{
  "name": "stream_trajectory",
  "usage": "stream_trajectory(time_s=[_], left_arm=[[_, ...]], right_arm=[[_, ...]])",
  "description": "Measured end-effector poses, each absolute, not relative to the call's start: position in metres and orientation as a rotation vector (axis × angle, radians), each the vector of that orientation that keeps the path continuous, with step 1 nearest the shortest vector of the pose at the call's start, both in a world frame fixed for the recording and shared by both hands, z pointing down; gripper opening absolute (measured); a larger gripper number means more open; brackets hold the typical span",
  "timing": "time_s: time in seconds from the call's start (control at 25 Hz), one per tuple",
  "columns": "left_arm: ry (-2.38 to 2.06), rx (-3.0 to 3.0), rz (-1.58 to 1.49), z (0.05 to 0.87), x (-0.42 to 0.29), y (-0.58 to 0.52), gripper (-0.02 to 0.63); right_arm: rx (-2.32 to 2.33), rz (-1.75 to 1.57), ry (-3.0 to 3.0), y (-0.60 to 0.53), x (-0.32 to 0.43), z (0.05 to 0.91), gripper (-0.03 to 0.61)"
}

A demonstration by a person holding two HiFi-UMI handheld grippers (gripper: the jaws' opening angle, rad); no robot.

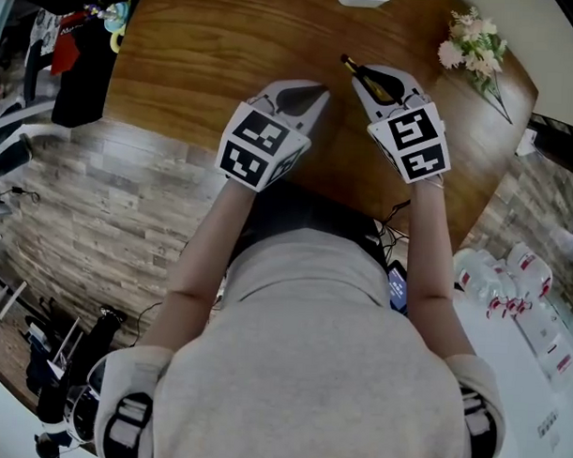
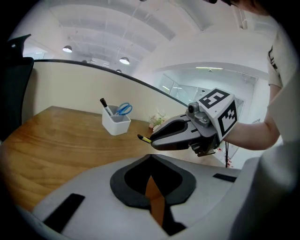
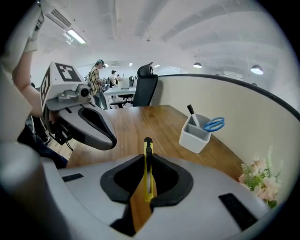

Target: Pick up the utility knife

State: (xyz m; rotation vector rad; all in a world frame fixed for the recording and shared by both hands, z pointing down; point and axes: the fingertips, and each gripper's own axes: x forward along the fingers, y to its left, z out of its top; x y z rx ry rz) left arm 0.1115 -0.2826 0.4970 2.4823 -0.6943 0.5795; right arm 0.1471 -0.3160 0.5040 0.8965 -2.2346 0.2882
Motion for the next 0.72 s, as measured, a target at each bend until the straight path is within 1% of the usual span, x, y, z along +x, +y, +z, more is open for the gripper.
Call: stream_trajectory(time_s=[0.4,0.72], left_arm=[[-0.758,2.58,0.51,0.443,0.107,-0.294,0.015],[-0.761,2.682,0.435,0.395,0.119,-0.29,0.015]], right_arm=[[1.176,0.267,-2.404,-0.314,0.148,0.426,0.064],[1.352,0.193,-2.51,-0.299,0.155,0.368,0.064]])
